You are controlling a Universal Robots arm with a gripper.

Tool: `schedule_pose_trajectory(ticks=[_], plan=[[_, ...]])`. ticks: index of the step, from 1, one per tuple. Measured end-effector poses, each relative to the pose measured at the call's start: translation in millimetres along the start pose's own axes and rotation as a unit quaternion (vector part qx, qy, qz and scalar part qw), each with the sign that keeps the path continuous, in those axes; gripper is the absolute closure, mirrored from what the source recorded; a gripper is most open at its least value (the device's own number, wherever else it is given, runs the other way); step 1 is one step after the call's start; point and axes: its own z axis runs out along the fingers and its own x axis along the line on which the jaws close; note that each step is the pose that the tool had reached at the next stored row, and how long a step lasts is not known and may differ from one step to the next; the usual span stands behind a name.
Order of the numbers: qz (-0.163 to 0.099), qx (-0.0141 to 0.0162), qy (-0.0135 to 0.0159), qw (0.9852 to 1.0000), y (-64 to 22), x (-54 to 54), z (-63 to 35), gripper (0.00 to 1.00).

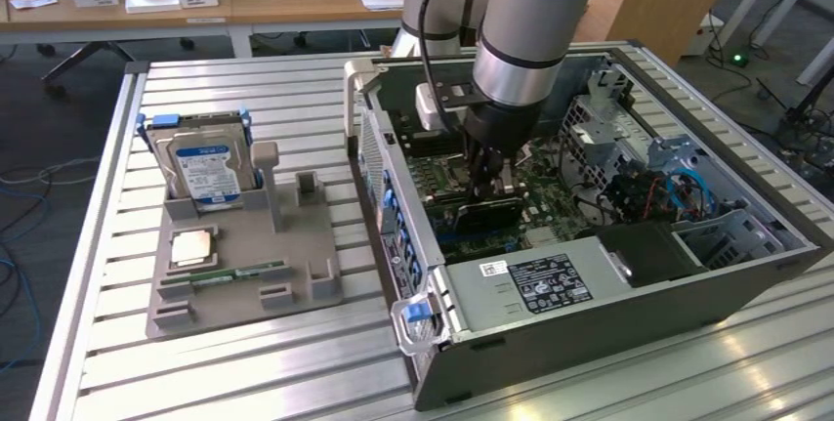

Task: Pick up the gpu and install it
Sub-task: 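Press down on the gpu until it lock into place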

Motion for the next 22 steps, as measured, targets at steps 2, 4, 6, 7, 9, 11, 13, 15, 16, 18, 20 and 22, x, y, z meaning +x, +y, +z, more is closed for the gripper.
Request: schedule_pose_trajectory(ticks=[2, 4, 6, 7, 9, 11, 13, 15, 16, 18, 20, 22], plan=[[0.000, 0.0001, 0.0000, 1.0000, 0.4, 0.0, 0.1, 0.89], [0.000, 0.0000, 0.0000, 1.0000, 1.9, 0.1, 0.5, 0.89], [0.000, 0.0000, 0.0000, 1.0000, 2.6, 0.2, 0.5, 0.89], [0.000, 0.0000, 0.0000, 1.0000, 2.6, 0.2, 0.5, 0.89], [0.000, 0.0000, 0.0000, 1.0000, 2.6, 0.2, 0.6, 0.89], [0.000, 0.0000, 0.0003, 1.0000, 2.8, 0.4, 1.0, 0.89], [0.000, -0.0002, 0.0003, 1.0000, 3.0, 0.4, 1.4, 0.89], [0.000, -0.0001, 0.0001, 1.0000, 3.0, 0.3, 1.6, 0.89], [0.000, 0.0000, 0.0000, 1.0000, 3.0, 0.3, 1.7, 0.89], [0.000, 0.0000, 0.0001, 1.0000, 3.1, 0.3, 1.9, 0.89], [0.000, 0.0000, 0.0001, 1.0000, 3.4, 0.4, 2.1, 0.89], [0.000, 0.0000, 0.0001, 1.0000, 3.4, 0.4, 2.1, 0.89]])
